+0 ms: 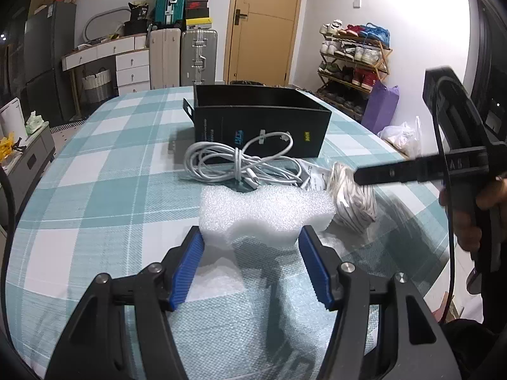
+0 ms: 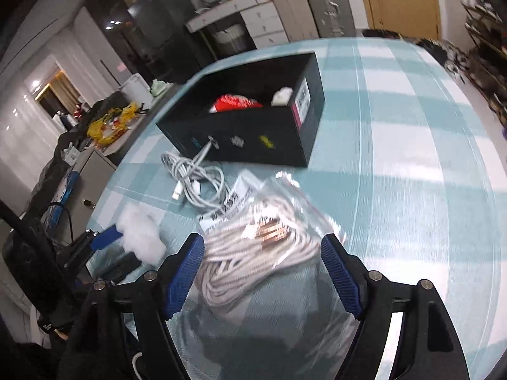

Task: Organize soft objects
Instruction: 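Carry the foam piece and rope bag over the black box and release both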

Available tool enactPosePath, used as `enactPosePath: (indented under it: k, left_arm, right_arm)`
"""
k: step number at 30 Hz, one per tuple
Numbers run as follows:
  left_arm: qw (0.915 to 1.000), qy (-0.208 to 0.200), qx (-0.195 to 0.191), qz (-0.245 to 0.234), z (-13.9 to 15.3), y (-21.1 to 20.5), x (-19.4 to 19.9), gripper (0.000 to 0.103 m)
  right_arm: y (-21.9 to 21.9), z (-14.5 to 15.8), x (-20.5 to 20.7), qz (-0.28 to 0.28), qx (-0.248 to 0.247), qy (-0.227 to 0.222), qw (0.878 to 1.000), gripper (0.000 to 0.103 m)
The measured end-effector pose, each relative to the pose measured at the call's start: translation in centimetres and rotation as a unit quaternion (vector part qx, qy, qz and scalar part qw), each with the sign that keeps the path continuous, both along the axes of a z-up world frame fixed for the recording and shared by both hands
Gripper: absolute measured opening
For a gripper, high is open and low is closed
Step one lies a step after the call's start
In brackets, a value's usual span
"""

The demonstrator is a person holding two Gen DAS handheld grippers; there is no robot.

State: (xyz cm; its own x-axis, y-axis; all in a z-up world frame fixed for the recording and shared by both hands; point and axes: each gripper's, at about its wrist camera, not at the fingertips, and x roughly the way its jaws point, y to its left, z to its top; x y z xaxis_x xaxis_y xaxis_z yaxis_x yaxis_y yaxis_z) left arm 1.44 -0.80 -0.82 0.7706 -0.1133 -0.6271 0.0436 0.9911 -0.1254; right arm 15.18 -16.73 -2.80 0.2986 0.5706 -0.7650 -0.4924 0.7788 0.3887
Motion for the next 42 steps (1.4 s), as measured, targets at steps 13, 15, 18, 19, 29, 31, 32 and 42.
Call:
enactPosePath:
  k: [13, 15, 18, 19, 29, 31, 32, 42]
  left_arm:
    - [0.9995, -0.017, -0.002, 0.025, 1.1, 1.8, -0.3, 0.061]
    - [0.9995, -0.018, -0.004, 0.027, 1.1, 2.1, -0.2, 0.061]
    - [0.9993, -0.02, -0.004, 0.032, 1.2, 2.4, 0.0, 0.061]
    - [0.9993, -0.02, -0.004, 0.033, 1.2, 2.4, 0.1, 0.061]
    - [0.9987, -0.03, -0.004, 0.04, 2.1, 3.1, 0.4, 0.061]
    - [0.9986, -0.034, 0.0, 0.041, 2.3, 3.1, 0.4, 0.061]
    - [0.9985, -0.035, 0.001, 0.041, 2.5, 3.1, 0.4, 0.061]
    - [0.9975, -0.051, 0.013, 0.048, 4.2, 3.1, 1.7, 0.061]
  right_arm:
    - [2.7, -0.9, 0.1, -0.025, 0.01, 0.035, 0.999, 0.078]
    - [3.8, -1.0, -0.3, -0.019, -0.022, 0.016, 0.999, 0.078]
    - [4.7, -0.9, -0.9, -0.016, -0.058, -0.008, 0.998, 0.071]
    - [4.8, -0.9, -1.0, -0.016, -0.064, -0.016, 0.998, 0.067]
    - [2.7, -0.5, -1.7, -0.017, -0.057, -0.043, 0.997, 0.04]
    - [2.0, -0.2, -1.7, -0.019, -0.048, -0.049, 0.997, 0.04]
    - [1.7, 0.0, -1.8, -0.02, -0.042, -0.053, 0.998, 0.04]
    - [1.1, 4.2, -3.0, -0.014, 0.004, -0.122, 0.992, 0.04]
